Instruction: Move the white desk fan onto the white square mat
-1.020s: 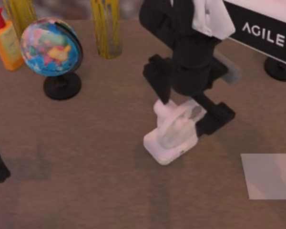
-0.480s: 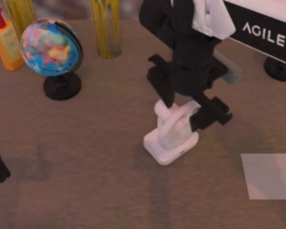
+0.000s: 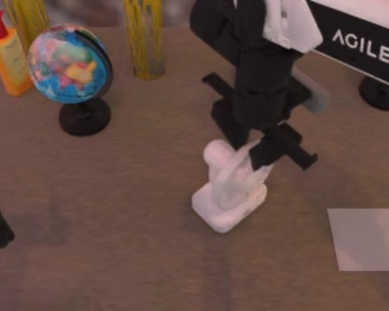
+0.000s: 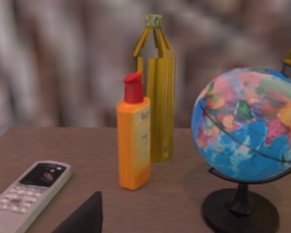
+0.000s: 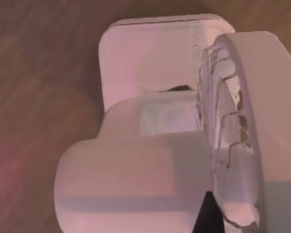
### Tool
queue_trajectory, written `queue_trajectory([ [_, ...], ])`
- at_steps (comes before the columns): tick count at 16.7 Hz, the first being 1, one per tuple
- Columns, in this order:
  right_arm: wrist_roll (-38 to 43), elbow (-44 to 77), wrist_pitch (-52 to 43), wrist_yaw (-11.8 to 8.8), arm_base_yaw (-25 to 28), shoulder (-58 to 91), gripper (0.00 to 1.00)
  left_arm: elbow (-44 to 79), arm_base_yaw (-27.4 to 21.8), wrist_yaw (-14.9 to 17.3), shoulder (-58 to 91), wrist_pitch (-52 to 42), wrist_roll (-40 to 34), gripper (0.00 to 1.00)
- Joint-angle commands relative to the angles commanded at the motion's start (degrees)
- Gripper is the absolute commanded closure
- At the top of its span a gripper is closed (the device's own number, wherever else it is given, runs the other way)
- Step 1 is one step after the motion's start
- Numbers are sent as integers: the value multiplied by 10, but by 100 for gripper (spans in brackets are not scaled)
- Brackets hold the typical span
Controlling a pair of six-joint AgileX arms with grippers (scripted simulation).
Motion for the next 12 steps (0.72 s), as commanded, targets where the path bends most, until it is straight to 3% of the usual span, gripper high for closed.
queue_trajectory([
  [12, 4, 44, -40, 1, -1, 4, 100, 0, 0, 0, 0, 0, 0, 0],
])
